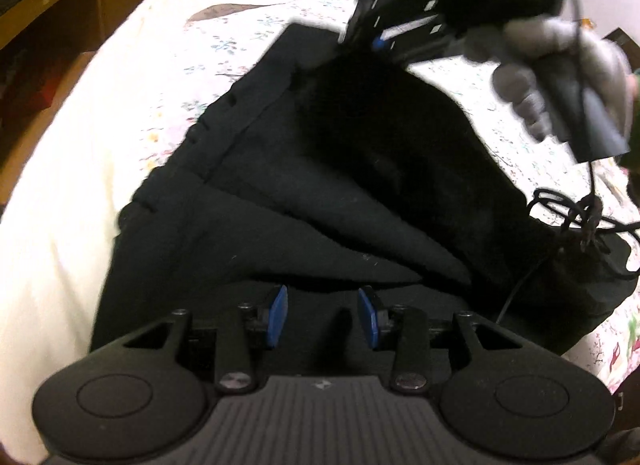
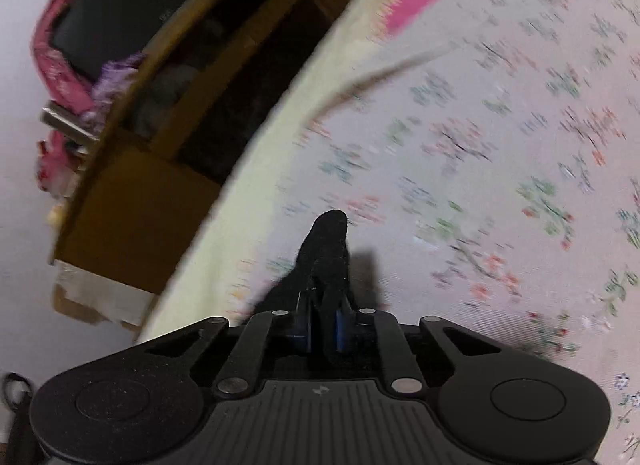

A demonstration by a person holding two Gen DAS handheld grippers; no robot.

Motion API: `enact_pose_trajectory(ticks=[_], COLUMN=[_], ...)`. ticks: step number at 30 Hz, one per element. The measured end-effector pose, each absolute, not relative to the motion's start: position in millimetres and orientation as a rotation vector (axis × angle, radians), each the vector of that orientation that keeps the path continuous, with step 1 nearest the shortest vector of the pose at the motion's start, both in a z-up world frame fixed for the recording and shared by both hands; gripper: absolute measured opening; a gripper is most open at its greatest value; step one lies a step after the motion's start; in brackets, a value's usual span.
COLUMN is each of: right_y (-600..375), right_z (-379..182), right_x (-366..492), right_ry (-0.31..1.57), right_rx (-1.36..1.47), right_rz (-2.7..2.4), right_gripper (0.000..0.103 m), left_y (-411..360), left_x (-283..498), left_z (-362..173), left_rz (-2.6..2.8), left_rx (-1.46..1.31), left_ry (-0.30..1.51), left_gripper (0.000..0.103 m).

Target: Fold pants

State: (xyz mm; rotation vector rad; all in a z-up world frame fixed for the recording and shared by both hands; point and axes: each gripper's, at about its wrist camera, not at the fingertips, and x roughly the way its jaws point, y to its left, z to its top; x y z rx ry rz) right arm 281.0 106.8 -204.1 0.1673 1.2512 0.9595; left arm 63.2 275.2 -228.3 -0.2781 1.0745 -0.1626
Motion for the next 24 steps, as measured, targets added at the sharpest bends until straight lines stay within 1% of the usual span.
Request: enact_pose_trajectory(ticks=[5,7,13,17,24], right_y=[120.7,124.4,130.9,131.0,139.5], right_z=[-165.3,-157.5,-157.0,-162.1,-164.0], right_x=[250.1,234.2,200.2,180.8,148.9], right_ry=[1.246,1.268,1.357,1.405,1.426], right_rx=[0.223,0.247,0.289,0.297,0.268], right_rz=[1.119,1.173,1.280,1.317,1.381], right_gripper=[0.000,0.000,0.000,0.000,0.000], left_y=[286.1,284.3,271.7,266.7,267.1], left_x=[50.9,48.0,44.1,26.8,-38.9], left_z=[-223.7,-225.9,-240.7,-226.8,-198.0], left_rz=[-0.118,-0.090,-0.019,0.046,0.120], left_rx=[-0.322,-0.291,-0.218,-0.250,-0.307], left_ry=[1.088,1.100,1.138,1.118,1.138], left_gripper=[0.048,0.048,0.048,0.048,0.048])
